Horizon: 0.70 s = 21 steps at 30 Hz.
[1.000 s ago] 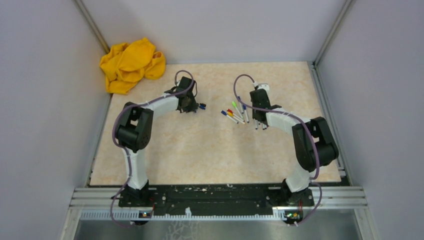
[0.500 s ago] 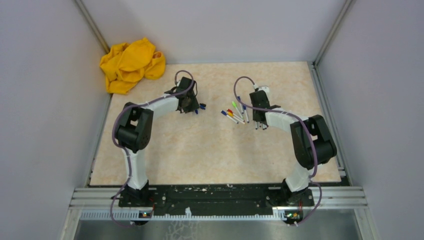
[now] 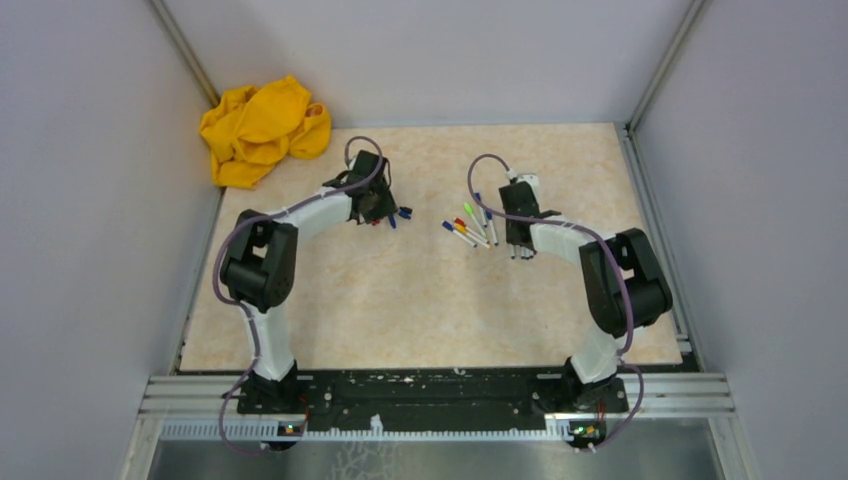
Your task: Open the pen caps
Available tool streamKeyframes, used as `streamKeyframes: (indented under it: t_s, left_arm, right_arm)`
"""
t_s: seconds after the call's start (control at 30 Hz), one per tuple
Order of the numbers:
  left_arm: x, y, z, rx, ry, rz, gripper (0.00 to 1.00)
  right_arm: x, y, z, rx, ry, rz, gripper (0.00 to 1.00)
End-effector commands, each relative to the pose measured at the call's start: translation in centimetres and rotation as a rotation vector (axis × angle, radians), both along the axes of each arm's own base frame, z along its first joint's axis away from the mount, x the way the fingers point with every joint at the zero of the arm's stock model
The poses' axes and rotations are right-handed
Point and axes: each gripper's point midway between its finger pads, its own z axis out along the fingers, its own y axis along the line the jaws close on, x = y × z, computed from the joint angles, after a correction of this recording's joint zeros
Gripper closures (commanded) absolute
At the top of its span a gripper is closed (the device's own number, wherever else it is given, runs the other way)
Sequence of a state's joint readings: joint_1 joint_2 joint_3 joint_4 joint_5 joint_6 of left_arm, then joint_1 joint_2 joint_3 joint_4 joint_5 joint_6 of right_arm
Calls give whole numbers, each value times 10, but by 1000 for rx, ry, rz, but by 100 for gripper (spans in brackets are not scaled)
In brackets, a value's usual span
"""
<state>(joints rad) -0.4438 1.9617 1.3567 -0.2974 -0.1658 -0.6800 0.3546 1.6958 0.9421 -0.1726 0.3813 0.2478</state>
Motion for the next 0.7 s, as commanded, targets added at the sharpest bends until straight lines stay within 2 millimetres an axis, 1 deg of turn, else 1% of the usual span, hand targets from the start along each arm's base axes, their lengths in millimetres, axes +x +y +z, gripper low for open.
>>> streamKeyframes:
  t_s: [0.0, 0.07, 0.17, 0.27, 0.43, 0.6, 0.67]
  left_arm:
    - [0, 0, 26, -16, -55, 13, 51]
    - [1, 0, 32, -27, -72, 14, 49]
    - [2, -3, 41, -48, -94, 11, 48]
    - [4, -7, 49, -69, -109, 1, 45]
    - [5, -16, 60, -110, -130, -34, 40]
    - [5, -27, 66, -161, -134, -77, 36]
    - [5, -30, 68, -175, -134, -87, 35]
  right_arm:
    - [7, -2, 15, 9, -65, -12, 74]
    - [10, 0, 28, 17, -103, 1, 72]
    - [16, 5, 46, 19, -139, 25, 70]
    - [20, 12, 55, 26, -140, 62, 67]
    - [26, 33, 59, 50, -111, 151, 61]
    - [30, 52, 52, 73, -70, 233, 57]
    - [31, 56, 48, 79, -51, 249, 57]
